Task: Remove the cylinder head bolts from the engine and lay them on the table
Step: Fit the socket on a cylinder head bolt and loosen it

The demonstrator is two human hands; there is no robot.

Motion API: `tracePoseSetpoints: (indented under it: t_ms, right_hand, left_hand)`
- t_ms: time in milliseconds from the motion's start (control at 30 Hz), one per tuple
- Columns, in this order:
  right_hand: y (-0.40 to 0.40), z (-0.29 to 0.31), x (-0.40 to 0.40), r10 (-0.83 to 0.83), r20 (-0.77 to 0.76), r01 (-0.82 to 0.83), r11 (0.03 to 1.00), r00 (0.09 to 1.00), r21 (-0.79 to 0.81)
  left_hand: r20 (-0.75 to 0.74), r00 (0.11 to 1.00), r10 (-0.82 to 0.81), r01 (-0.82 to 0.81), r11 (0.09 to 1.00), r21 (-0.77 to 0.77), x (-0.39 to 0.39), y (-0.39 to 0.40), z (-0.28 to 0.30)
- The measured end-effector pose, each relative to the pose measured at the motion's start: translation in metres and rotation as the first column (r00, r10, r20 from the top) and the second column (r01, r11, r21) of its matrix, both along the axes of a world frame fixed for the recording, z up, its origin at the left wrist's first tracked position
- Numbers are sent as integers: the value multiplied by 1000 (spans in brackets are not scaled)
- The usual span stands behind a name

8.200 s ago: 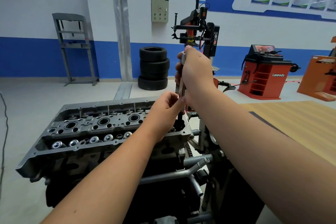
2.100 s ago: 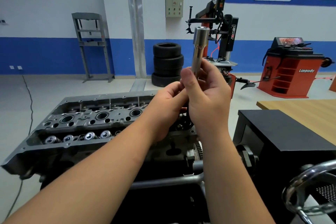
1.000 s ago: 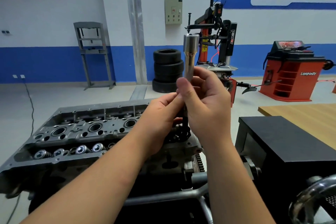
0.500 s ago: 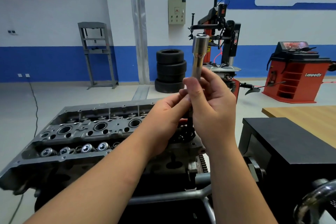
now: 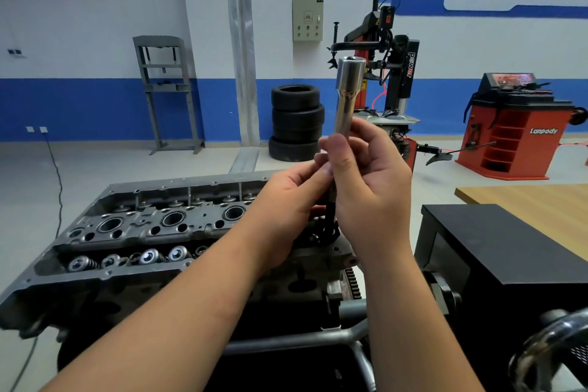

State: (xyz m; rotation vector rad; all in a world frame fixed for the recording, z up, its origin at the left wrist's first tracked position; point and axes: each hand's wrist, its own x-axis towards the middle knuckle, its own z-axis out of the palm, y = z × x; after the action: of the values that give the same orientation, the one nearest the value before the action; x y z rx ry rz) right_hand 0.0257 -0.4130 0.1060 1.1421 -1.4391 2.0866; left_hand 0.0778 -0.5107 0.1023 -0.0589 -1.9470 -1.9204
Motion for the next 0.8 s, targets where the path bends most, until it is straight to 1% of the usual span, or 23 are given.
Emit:
tracePoseSetpoints:
  t_ms: [167, 267, 433, 533, 667, 800]
  right_hand:
    - [-1, 0, 1, -50, 45, 52, 997, 998, -48]
    - [-1, -1, -1, -45, 18, 46, 997, 999, -55]
    - [-1, 0, -4, -38, -1, 38, 998, 999, -49]
    - [-1, 0, -7, 3, 18, -2, 998, 1000, -62]
    - [1, 0, -6, 67, 53, -66, 997, 996, -32]
    - [1, 1, -2, 43, 6, -44, 998, 999, 38]
  left_hand:
    - [-19, 1000, -19, 19, 1000, -12, 1, -2, -1]
    - [-32, 999, -14, 13, 999, -39, 1, -2, -1]
    - [38, 998, -45, 46, 998, -34, 0, -1, 0]
    - [35, 999, -25, 25, 999, -25, 0, -1, 1]
    - [-13, 1000, 6, -6, 1000, 16, 1, 1, 1]
    - [-12, 998, 58, -58, 998, 6, 1, 1, 1]
